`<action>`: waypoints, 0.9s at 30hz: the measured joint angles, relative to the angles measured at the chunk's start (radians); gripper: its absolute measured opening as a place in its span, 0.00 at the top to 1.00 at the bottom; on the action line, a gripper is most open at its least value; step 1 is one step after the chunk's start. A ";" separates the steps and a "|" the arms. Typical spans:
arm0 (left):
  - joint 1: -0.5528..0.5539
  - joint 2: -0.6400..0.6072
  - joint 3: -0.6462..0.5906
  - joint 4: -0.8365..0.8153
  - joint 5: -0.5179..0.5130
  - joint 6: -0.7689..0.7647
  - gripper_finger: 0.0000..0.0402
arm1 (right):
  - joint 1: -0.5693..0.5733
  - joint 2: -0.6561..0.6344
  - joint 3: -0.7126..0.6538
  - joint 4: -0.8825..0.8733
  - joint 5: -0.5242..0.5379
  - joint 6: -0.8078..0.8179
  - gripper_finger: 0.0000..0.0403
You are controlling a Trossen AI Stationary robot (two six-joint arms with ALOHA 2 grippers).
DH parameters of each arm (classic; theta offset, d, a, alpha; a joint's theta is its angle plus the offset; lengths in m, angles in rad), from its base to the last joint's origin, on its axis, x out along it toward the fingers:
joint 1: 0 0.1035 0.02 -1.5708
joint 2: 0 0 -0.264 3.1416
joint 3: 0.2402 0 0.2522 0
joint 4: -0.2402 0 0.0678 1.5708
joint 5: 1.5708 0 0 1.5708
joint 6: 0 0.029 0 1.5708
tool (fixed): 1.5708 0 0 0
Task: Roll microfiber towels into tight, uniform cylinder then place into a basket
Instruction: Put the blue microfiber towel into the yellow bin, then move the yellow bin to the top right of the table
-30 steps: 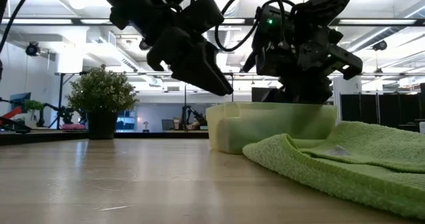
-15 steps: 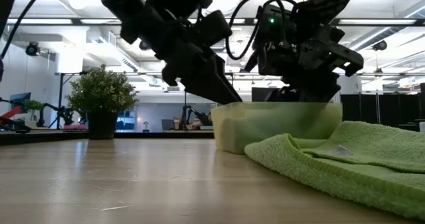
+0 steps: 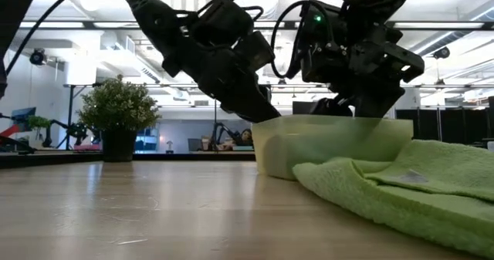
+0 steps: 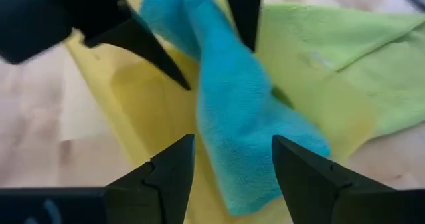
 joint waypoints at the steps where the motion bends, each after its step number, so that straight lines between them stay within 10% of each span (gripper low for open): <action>1: 0.000 0.004 0.000 0.001 0.010 -0.010 0.54 | -0.001 0.000 0.000 -0.005 0.000 0.001 0.34; 16: -0.002 -0.002 0.008 -0.052 -0.077 0.037 0.54 | -0.006 -0.102 0.005 -0.165 0.016 0.007 0.39; 27: -0.001 -0.020 0.003 -0.079 -0.134 0.071 0.54 | -0.006 -0.270 0.024 -0.199 0.299 0.010 0.41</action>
